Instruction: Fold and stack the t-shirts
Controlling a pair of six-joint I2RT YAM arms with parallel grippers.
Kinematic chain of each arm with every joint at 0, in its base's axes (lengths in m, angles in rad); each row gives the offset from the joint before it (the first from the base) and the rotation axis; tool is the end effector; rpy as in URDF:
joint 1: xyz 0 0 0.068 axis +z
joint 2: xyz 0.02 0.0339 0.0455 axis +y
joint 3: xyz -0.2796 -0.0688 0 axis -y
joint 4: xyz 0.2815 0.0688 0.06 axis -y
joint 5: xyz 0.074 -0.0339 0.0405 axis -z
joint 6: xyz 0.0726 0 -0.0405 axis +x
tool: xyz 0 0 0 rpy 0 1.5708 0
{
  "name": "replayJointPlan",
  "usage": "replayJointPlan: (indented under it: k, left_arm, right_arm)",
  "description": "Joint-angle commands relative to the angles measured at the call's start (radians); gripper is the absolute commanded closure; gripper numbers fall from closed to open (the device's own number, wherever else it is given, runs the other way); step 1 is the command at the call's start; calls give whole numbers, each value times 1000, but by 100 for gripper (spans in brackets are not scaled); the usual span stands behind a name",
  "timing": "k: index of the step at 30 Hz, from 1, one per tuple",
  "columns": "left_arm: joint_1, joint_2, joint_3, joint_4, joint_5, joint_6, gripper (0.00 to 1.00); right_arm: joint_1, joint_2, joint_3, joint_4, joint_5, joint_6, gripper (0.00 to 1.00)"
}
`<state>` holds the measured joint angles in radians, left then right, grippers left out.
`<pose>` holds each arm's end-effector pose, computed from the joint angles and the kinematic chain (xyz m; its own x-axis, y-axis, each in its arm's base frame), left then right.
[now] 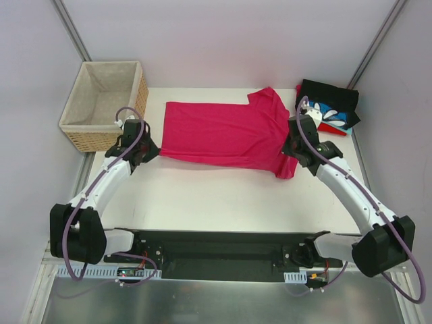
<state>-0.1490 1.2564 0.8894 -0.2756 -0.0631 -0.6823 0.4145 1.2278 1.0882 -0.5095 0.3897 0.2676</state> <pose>0.3320 -0.0452 0.2466 -0.5219 -0.5580 -0.6451 -0.2975 0.8279 -0.4755 0.3091 0.1059 0.3117 -0.5588 0.0213 -0.8290 0.0542 0.9985 -0.0108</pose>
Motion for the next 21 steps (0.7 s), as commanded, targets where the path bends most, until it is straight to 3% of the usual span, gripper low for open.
replayJointPlan:
  k: [1, 14, 21]
  left_arm:
    - [8, 50, 52, -8, -29, 23, 100]
    - [8, 218, 164, -4, -37, 21, 100]
    - [8, 167, 160, -5, 2, 18, 100]
  right_arm:
    - [-28, 47, 62, 12, 26, -16, 99]
    - [-51, 194, 151, 28, 5, -16, 99]
    - [-40, 159, 162, 17, -15, -24, 99]
